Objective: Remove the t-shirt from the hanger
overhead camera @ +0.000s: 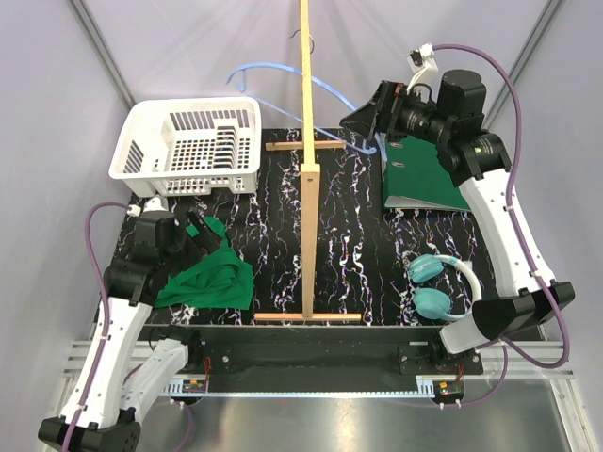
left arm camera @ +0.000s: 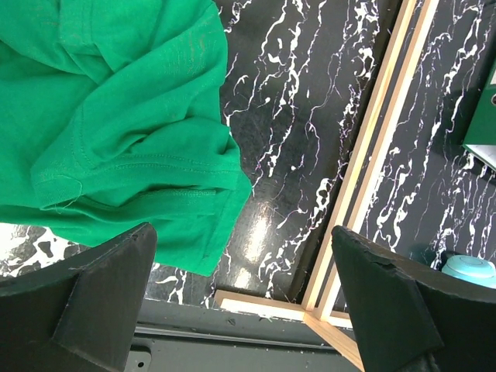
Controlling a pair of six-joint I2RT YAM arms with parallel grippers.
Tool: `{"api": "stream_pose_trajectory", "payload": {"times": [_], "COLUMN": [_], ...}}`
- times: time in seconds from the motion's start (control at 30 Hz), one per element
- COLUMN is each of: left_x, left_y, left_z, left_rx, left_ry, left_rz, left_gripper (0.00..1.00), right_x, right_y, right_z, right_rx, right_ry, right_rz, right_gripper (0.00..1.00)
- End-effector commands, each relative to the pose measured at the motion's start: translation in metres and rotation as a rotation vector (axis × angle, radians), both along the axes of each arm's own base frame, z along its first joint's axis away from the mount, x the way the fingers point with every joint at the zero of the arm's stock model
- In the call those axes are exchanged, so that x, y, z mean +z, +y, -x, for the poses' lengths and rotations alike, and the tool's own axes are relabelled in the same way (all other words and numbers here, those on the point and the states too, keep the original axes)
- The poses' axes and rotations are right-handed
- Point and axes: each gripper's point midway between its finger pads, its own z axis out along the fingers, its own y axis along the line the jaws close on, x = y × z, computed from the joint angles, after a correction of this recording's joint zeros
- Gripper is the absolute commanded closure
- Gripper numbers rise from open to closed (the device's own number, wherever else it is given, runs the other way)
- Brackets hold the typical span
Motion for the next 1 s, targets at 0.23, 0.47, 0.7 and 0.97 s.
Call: {"api": "stream_pose_trajectory", "payload": {"times": [0.23,0.47,0.7,0.97], "left_x": [0.003,-0.013,-0.034,-0.07], "left_y": [0.001,0.028,0.052,0.053], "left_z": [0.0,0.003,0.008,0.009], "left_rx": [0.037,0.208,0.399,0.575], "left_ry": [-0.037,0.042,0.148,0.278], "left_rz": [0.029,-0.04,-0.099,-0.035], "left_gripper": [0.01,0.01,0.01,0.01], "right_x": [0.02,-0.035,-0.068,-0.148], "right_y": [-0.027,-0.072,-0.154,-0.143], "right_z": [-0.005,0.005,0.033,0.051], "right_rx": [-0.2,-0.461,-0.905,-0.858], "right_ry": [-0.02,0.137,0.161,0.37], "right_rz": [-0.026,0.026,0.018,0.082], "right_gripper": [0.01,0.0,0.0,0.0]}}
